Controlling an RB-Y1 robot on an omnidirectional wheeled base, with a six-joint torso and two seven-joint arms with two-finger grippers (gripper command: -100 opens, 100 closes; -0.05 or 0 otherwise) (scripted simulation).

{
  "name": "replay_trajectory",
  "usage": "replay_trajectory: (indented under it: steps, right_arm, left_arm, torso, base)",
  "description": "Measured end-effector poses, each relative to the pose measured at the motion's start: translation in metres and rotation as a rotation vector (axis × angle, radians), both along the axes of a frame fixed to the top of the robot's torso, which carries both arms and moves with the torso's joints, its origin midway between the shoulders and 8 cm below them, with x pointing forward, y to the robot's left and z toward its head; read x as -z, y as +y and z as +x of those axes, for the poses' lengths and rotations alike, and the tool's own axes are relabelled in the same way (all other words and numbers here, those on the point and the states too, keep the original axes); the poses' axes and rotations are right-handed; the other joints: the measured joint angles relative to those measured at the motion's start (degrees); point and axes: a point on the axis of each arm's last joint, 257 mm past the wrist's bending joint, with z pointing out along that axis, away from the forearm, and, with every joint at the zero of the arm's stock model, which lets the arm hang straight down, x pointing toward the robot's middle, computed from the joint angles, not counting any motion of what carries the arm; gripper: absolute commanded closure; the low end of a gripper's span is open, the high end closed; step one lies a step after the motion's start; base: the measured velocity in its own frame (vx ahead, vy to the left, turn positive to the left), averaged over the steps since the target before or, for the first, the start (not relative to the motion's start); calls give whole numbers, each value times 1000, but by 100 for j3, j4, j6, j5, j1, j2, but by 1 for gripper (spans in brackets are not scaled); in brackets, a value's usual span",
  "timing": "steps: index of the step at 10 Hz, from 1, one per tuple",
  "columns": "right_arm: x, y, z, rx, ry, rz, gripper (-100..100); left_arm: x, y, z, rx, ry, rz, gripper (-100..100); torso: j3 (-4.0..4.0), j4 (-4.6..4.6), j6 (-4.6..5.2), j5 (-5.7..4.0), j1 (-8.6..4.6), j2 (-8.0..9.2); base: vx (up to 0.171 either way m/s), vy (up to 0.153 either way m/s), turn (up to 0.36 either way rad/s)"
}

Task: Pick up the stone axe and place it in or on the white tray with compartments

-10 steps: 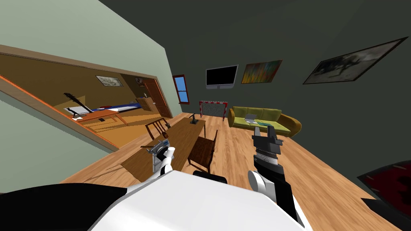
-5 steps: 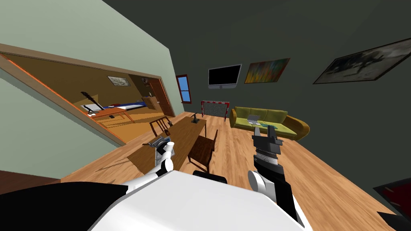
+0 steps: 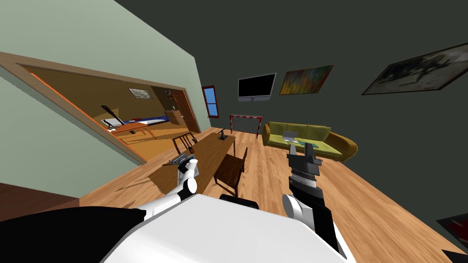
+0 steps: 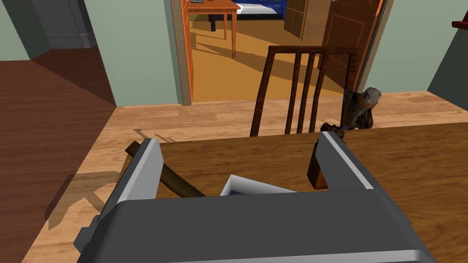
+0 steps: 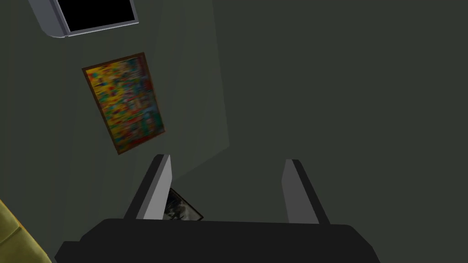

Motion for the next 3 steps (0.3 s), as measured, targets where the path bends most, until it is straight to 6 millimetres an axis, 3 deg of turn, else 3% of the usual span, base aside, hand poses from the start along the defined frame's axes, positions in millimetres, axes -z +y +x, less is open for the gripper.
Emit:
replay_trajectory:
  steps: [3]
  right_arm:
    - [0, 0, 0, 0, 0, 0, 0]
  left_arm:
    - [0, 0, 0, 0, 0, 0, 0]
  torso:
    - [-1, 0, 0, 1, 2, -1]
  base:
    - [0, 0, 0]
